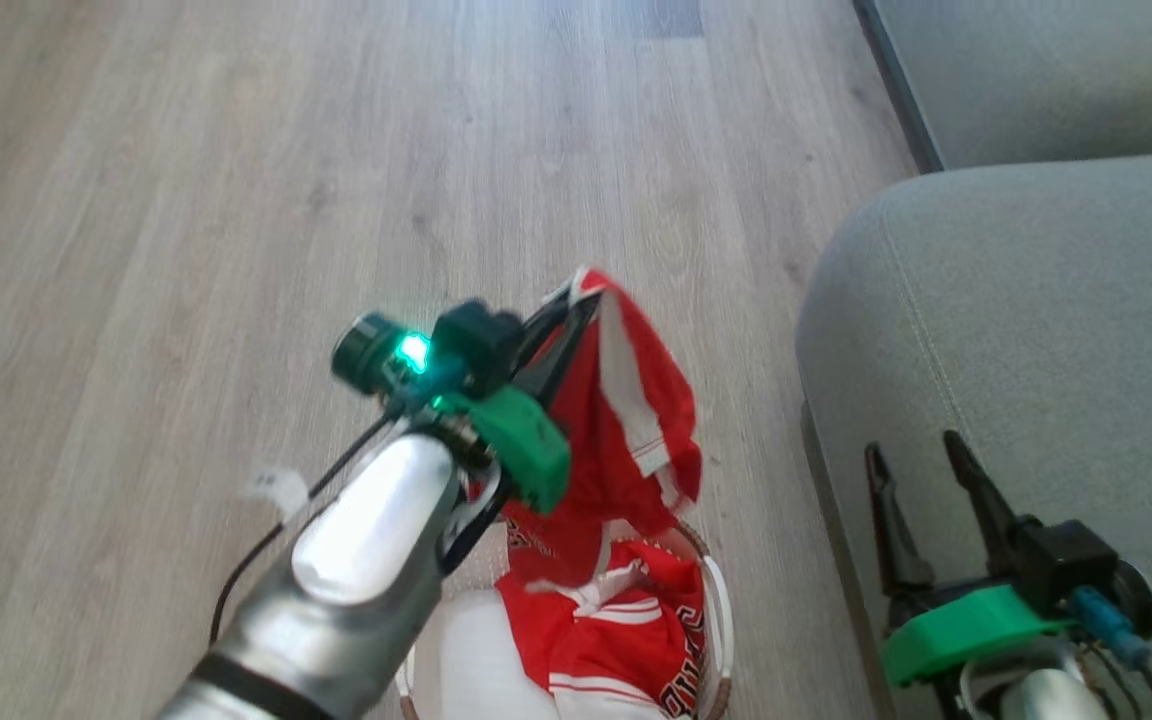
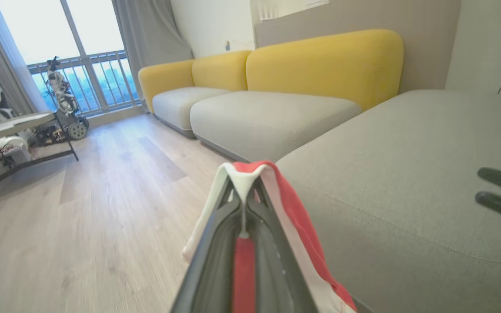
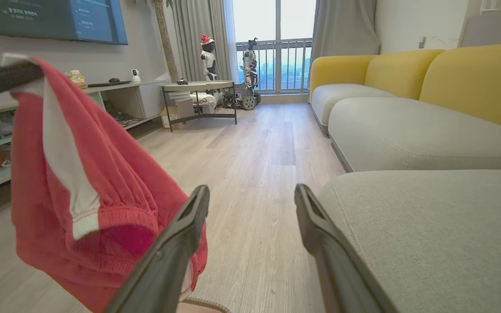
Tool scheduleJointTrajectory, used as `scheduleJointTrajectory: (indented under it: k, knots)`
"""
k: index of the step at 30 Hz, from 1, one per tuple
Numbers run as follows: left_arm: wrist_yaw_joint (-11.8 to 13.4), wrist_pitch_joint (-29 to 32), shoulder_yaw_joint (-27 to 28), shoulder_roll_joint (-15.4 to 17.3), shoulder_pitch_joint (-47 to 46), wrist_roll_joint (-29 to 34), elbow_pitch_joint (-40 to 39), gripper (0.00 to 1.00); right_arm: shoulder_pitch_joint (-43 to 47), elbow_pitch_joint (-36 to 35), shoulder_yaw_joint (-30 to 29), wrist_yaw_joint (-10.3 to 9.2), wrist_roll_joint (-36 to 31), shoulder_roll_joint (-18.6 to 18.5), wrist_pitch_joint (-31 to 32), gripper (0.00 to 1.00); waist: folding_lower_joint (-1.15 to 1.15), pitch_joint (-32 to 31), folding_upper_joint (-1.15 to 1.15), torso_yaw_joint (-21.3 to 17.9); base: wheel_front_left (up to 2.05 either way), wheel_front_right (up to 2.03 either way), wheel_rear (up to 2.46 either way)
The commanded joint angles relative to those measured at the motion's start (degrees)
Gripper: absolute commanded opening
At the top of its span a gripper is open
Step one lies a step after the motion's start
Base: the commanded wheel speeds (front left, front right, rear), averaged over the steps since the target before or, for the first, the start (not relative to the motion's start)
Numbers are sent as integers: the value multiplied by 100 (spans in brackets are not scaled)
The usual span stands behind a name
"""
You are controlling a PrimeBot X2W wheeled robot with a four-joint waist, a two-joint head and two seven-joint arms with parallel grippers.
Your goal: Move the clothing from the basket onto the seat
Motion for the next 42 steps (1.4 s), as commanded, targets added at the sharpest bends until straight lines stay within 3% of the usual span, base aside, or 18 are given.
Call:
scheduleJointTrajectory:
  k: [1,8,15,25,30,31,32,33,34,35,42]
  knots:
    - [10,6,137,46,-437,-80,-237,0,-128,-164,184,-1,-25,-59,-37,100,1,-44,-1,15,0,0,0]
    - [174,105,-255,45,-888,-475,-444,0,-241,-111,550,-1,-22,-59,-37,100,1,-158,-1,39,0,0,0]
    - [360,157,-683,45,-1175,-870,-555,0,-501,58,1297,-1,19,-59,-37,100,1,-251,-1,81,0,0,0]
    - [589,110,-1322,45,-1380,-1337,-655,0,-1281,1094,1934,-1,537,-59,-37,100,1,-344,-1,222,0,0,0]
    - [669,76,-1546,45,-1409,-1505,-700,0,-1561,1290,2110,-1,757,-59,-37,100,1,-364,-1,313,0,0,0]
    - [685,68,-1591,45,-1410,-1548,-706,0,-1610,1312,2146,-1,795,-59,-37,94,1,-366,-1,335,0,0,0]
    - [729,51,-1658,45,-1397,-1628,-694,0,-1670,1328,2184,-1,850,-59,-37,34,1,-373,-1,371,0,0,0]
    - [729,51,-1658,45,-1397,-1628,-694,0,-1670,1328,2184,-1,850,-59,-37,34,1,-373,-1,371,0,0,0]
    - [755,42,-1680,45,-1386,-1660,-670,0,-1684,1322,2193,-1,865,-59,-37,8,1,-375,-1,386,0,0,0]
    - [779,33,-1690,45,-1371,-1694,-635,0,-1690,1296,2191,-1,864,-59,-37,0,1,-375,-1,397,0,0,0]
    - [888,-52,-1567,55,-1220,-1819,-240,0,-1554,919,1866,-1,590,-59,-37,0,1,-333,-1,363,0,0,0]
